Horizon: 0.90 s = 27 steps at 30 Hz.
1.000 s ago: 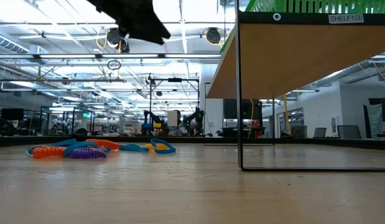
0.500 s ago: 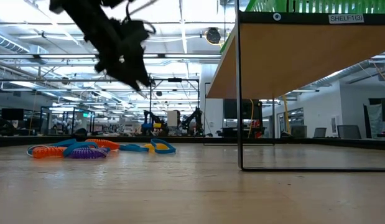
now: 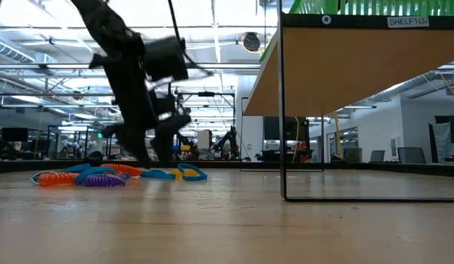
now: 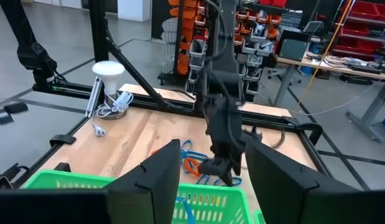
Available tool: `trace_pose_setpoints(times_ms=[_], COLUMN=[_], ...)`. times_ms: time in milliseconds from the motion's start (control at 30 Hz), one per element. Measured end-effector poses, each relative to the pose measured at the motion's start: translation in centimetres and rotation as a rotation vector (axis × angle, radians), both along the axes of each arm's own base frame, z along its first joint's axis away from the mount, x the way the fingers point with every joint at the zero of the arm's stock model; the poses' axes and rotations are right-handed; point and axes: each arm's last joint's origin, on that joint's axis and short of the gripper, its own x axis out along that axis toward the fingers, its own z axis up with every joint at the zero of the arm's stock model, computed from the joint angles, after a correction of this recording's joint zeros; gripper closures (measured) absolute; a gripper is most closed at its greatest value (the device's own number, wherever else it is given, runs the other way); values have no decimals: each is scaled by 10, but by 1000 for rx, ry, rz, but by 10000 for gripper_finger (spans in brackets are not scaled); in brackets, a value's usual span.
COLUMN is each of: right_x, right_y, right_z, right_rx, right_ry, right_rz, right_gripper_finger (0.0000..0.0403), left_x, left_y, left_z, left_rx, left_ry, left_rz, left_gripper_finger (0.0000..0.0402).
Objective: Pick & Place Office Desk Supplies
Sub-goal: Put the blue rubber band into the middle green bin
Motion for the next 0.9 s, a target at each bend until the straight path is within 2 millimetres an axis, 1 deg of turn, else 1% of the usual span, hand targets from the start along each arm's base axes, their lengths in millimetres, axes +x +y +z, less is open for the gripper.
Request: trace_pose_setpoints(times_ms=[67, 200, 300, 367, 467, 633, 800, 833, 900], right_x=[0, 0, 0, 0, 0, 2, 2, 2, 2], right_y=[0, 0, 0, 0, 0, 0, 0, 0, 0], right_z=[0, 0, 0, 0, 0, -1, -1, -1, -2], right_rx=[5, 5, 0, -1, -1, -1, -1, -1, -1], right_ry=[0, 1, 1, 1, 2, 10, 10, 10, 12], right_rz=[0, 0, 0, 1, 1, 1, 1, 1, 1], right_gripper_finger=[232, 232, 232, 232, 232, 232, 232, 232, 232], left_x=[1, 2, 1, 0, -2, -4, -4, -3, -2], left_y=[3, 5, 4, 4, 4, 4, 4, 4, 4], left_z=[-10, -20, -21, -20, -21, -21, -22, -22, -20], left_rx=[-21, -45, -57, -72, -80, -85, -40, -32, -16], left_ry=[31, 56, 70, 79, 95, 114, 160, 169, 184], left_rz=[9, 28, 24, 21, 21, 13, -88, -109, -147], left_gripper_finger=[163, 163, 165, 177, 214, 298, 385, 392, 391])
